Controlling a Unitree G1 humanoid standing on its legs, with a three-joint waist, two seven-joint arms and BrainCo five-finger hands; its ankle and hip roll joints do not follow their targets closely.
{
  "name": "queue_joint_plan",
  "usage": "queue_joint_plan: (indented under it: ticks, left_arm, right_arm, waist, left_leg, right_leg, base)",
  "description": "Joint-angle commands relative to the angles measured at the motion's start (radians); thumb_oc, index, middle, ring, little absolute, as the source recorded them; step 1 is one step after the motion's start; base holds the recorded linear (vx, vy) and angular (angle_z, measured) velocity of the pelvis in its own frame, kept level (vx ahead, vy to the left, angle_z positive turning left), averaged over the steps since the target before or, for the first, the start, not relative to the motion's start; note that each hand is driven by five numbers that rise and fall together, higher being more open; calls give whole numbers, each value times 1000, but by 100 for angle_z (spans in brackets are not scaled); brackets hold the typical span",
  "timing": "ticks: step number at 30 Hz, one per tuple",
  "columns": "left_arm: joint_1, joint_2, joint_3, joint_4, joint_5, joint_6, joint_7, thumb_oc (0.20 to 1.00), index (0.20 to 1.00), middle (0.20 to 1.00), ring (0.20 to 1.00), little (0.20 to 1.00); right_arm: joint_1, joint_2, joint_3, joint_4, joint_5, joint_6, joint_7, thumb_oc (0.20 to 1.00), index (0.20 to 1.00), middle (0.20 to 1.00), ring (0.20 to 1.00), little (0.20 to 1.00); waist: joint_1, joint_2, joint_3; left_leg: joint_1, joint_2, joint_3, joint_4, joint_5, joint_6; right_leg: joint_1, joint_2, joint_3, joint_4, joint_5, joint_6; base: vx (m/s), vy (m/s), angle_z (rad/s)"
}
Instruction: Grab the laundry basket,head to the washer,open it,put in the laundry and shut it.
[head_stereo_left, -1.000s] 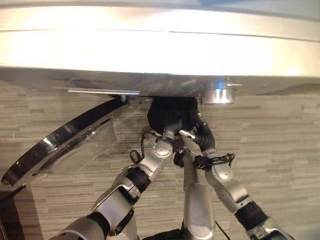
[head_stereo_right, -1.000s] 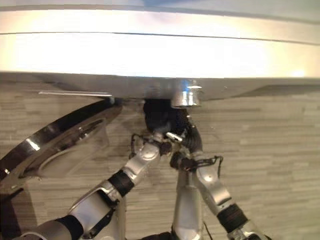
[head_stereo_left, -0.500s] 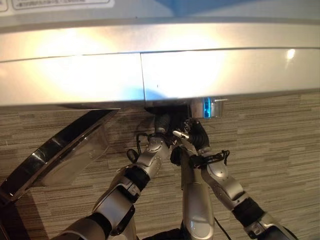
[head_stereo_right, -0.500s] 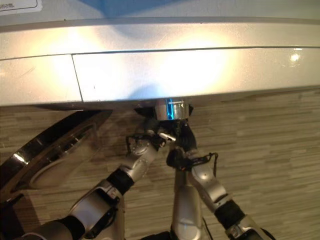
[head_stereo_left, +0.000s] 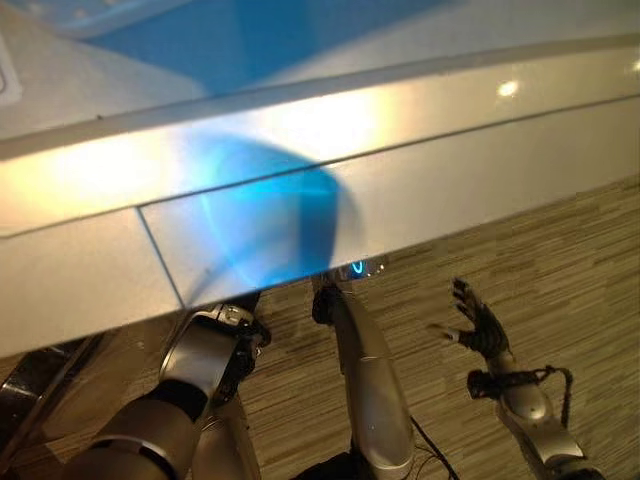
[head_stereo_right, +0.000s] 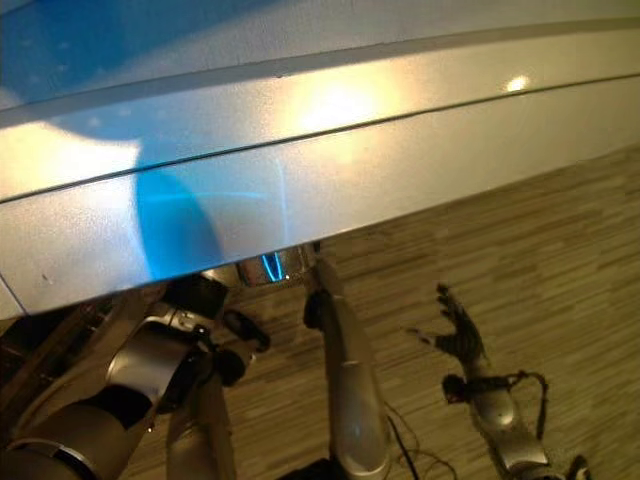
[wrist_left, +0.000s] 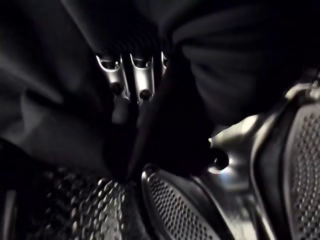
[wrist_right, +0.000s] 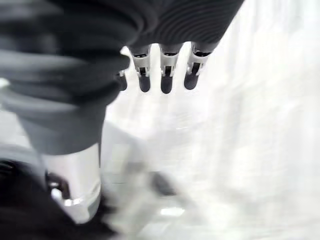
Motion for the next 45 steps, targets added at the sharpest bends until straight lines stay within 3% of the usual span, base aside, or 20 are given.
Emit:
queue_joint_plan:
  ticks: [1,7,12,17,21,26,28,29,30,32,34,35,36,37,39,40,43,45]
  left_arm:
    - [-53,-44,7,-22,99,-24,-25,200,200,200,200,200]
    - [-145,-33,8,37,177,-6,17,200,200,200,200,200]
    - [-285,33,38,106,107,-14,23,200,200,200,200,200]
    - [-551,153,7,132,-49,-65,14,200,200,200,200,200]
    - [-626,130,-7,31,-72,-126,37,200,200,200,200,200]
    - [-643,92,7,-67,-22,-158,85,200,200,200,200,200]
    - [-647,98,-28,-31,-12,-110,72,200,200,200,200,200]
    - [-652,118,-83,63,-21,-31,20,639,639,639,639,639]
    - [-675,158,-156,247,-73,56,-110,1000,1000,1000,1000,1000]
    - [-682,243,-273,436,-34,172,-234,1000,1000,1000,1000,1000]
    - [-702,320,-398,571,141,292,-340,1000,1000,1000,1000,1000]
    - [-707,336,-415,618,218,324,-348,1000,1000,1000,1000,1000]
    - [-740,320,-506,670,498,371,-350,1000,1000,1000,1000,1000]
    - [-741,318,-506,670,504,372,-349,1000,1000,1000,1000,1000]
    - [-728,285,-570,660,747,408,-320,1000,1000,1000,1000,1000]
    - [-699,259,-645,611,942,431,-343,1000,1000,1000,1000,1000]
    - [-651,247,-687,522,1065,453,-373,1000,1000,1000,1000,1000]
    - [-572,294,-676,352,1116,465,-412,1000,1000,1000,1000,1000]
  right_arm:
    - [33,-64,38,64,-107,46,-13,1000,1000,1000,1000,1000]
    - [4,-22,100,196,-152,69,3,1000,1000,1000,1000,1000]
    - [-39,-11,135,195,-163,76,5,1000,1000,1000,1000,1000]
    - [-93,-29,129,213,-143,88,6,1000,1000,1000,1000,1000]
    - [-66,-28,143,219,-147,94,16,1000,1000,1000,1000,1000]
    - [-51,-49,150,219,-145,101,30,1000,1000,1000,1000,1000]
    - [-42,-65,141,210,-132,100,42,1000,1000,1000,1000,1000]
    - [-43,-80,136,205,-125,102,53,1000,1000,1000,1000,1000]
    - [-46,-97,126,200,-118,107,68,1000,1000,1000,1000,1000]
    - [-37,-119,95,195,-114,121,89,1000,1000,1000,1000,1000]
    - [-32,-115,64,200,-111,143,111,1000,1000,1000,1000,1000]
    - [-33,-112,59,208,-103,149,125,1000,1000,1000,1000,1000]
    - [-45,-112,70,218,-105,151,148,1000,1000,1000,1000,1000]
    - [-45,-110,70,219,-105,151,148,1000,1000,1000,1000,1000]
    - [-38,-108,81,218,-113,140,153,1000,1000,1000,1000,1000]
    - [-27,-101,90,214,-119,136,158,1000,1000,1000,1000,1000]
    - [2,-85,89,205,-128,138,161,1000,1000,1000,1000,1000]
    - [27,-61,74,199,-127,141,160,1000,1000,1000,1000,1000]
  waist:
    - [8,-11,-7]
    - [7,-16,-7]
    - [2,-11,-7]
    - [-14,11,-21]
    - [-22,26,-43]
    - [-21,20,-51]
    - [-18,23,-55]
    - [-17,28,-58]
    - [-16,31,-56]
    - [-10,52,-65]
    - [1,69,-72]
    - [5,72,-77]
    - [5,69,-74]
    - [4,65,-73]
    - [6,60,-67]
    - [13,62,-63]
    - [26,60,-59]
    - [49,69,-56]
  left_leg:
    - [38,33,-67,-40,-77,-33]
    - [35,29,-67,-60,-72,-33]
    - [45,30,-61,-67,-74,-32]
    - [80,34,-54,-77,-72,-25]
    - [103,32,-53,-78,-76,-20]
    - [117,24,-54,-81,-82,-15]
    - [120,21,-55,-80,-80,-15]
    - [123,19,-57,-78,-78,-14]
    - [130,17,-58,-78,-75,-12]
    - [145,9,-61,-87,-72,-8]
    - [162,1,-65,-94,-66,-6]
    - [167,-1,-68,-95,-63,-6]
    - [182,4,-74,-86,-61,-11]
    - [182,2,-74,-86,-58,-11]
    - [199,11,-81,-84,-55,-17]
    - [218,17,-85,-88,-58,-20]
    - [237,12,-93,-93,-58,-21]
    - [250,8,-105,-102,-55,-21]
  right_leg:
    - [-39,-128,-55,32,-34,245]
    - [-48,-121,-61,28,-28,246]
    - [-55,-111,-53,28,-25,248]
    - [-49,-90,-44,36,-24,251]
    - [-38,-80,-42,36,-20,252]
    - [-22,-75,-42,24,-8,257]
    - [-13,-75,-40,19,-6,255]
    - [-6,-73,-38,17,-6,253]
    - [-1,-72,-34,18,-7,251]
    - [9,-79,-32,18,-6,251]
    - [32,-89,-37,18,-5,251]
    - [40,-93,-39,18,-6,250]
    - [63,-98,-38,22,-8,248]
    - [65,-99,-41,19,-8,245]
    - [88,-102,-44,22,-14,242]
    - [109,-104,-45,23,-18,244]
    - [133,-109,-49,20,-22,243]
    - [153,-116,-52,20,-28,245]
  base:
    - [38,-56,0]
    - [43,-36,3]
    - [47,-14,-2]
    - [56,5,-1]
    - [10,4,0]
    - [0,0,0]
    - [0,0,0]
    - [-37,36,-2]
    - [-41,56,-2]
    - [-26,60,-2]
    - [-18,46,1]
    - [-39,-10,5]
    - [-40,-34,6]
    - [-43,-43,8]
    - [-34,-27,20]
    - [-32,-12,27]
    - [-20,9,20]
    - [-12,4,5]
